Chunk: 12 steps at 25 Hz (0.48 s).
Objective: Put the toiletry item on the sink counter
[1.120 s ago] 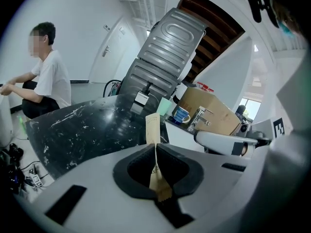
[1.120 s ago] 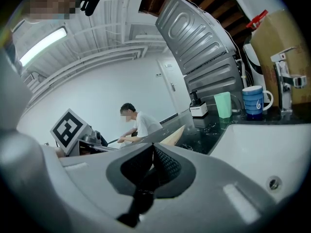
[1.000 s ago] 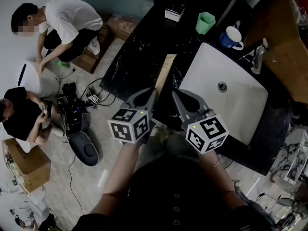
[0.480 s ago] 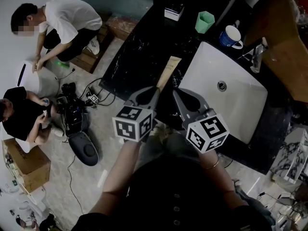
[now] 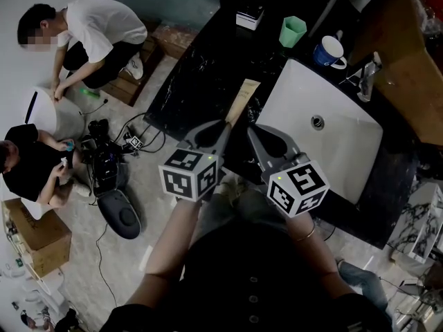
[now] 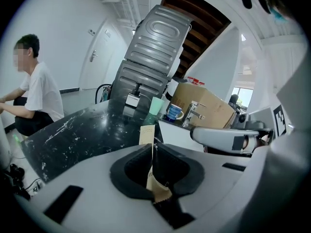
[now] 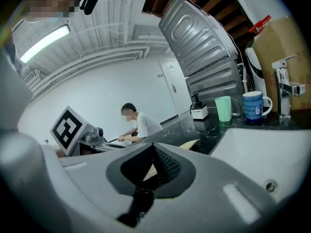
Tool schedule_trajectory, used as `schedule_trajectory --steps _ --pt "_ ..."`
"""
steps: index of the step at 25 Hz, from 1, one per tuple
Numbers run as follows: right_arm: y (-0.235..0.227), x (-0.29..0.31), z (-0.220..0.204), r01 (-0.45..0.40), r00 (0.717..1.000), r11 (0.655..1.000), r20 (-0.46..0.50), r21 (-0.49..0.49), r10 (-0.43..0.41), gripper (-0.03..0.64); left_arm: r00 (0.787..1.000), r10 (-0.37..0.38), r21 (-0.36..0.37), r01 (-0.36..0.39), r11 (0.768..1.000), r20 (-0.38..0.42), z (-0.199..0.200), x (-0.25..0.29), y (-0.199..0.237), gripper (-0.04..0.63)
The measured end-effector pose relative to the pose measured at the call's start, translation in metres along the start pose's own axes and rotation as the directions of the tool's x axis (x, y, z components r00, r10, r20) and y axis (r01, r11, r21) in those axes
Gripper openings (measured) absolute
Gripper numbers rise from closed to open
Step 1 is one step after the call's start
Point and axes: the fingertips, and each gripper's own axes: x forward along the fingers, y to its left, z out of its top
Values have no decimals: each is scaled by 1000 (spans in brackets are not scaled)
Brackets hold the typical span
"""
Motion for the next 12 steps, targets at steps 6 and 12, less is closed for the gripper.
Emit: schedule_trajectory --steps 6,12 --pt "6 -4 11 5 1000 999 20 -34 -4 3 997 -37 7 37 999 67 21 -14 -11 18" --pt "9 -9 27 20 998 997 56 -69 -16 3 987 -75 40 70 997 141 44 -32 -26 18"
